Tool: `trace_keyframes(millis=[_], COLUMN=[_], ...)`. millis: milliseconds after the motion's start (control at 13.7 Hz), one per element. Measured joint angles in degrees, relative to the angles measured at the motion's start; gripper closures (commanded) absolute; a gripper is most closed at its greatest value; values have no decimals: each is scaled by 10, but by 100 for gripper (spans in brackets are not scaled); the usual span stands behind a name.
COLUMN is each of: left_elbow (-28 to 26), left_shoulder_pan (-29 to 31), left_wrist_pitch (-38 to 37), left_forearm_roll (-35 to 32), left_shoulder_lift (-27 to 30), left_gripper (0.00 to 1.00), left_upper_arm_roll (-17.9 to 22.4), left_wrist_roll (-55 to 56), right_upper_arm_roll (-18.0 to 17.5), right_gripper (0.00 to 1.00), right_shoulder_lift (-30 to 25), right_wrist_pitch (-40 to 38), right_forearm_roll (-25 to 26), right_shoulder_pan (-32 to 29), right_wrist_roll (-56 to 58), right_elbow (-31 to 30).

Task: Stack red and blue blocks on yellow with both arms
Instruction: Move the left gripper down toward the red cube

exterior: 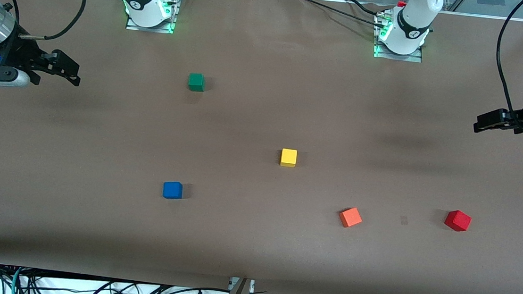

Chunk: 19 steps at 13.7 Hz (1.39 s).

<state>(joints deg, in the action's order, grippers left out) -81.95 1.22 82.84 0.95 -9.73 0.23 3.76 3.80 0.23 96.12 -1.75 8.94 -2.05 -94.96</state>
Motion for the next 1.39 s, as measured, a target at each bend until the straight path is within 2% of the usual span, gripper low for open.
trace_keyframes(millis=[439,732,1024,1390], left_elbow=[6,48,61,62], left_shoulder_pan=[2,16,26,45], left_wrist_pitch=[1,16,113,234], left_forearm_roll=[0,0,-11,-12], left_shoulder_lift=[-11,-87,-182,-275], left_gripper=[0,0,0,0], left_upper_arm_roll=[6,14,15,16], left_wrist_roll=[0,-25,-113,-267], right_upper_arm_roll=[0,0,0,0], right_gripper=[0,0,0,0], right_shoulder_lift=[0,2,3,4], right_wrist_pitch=[0,0,9,13], right_forearm_roll=[0,0,0,0], right_shoulder_pan=[0,0,0,0], right_wrist_roll=[0,0,0,0], right_elbow=[6,7,11,14])
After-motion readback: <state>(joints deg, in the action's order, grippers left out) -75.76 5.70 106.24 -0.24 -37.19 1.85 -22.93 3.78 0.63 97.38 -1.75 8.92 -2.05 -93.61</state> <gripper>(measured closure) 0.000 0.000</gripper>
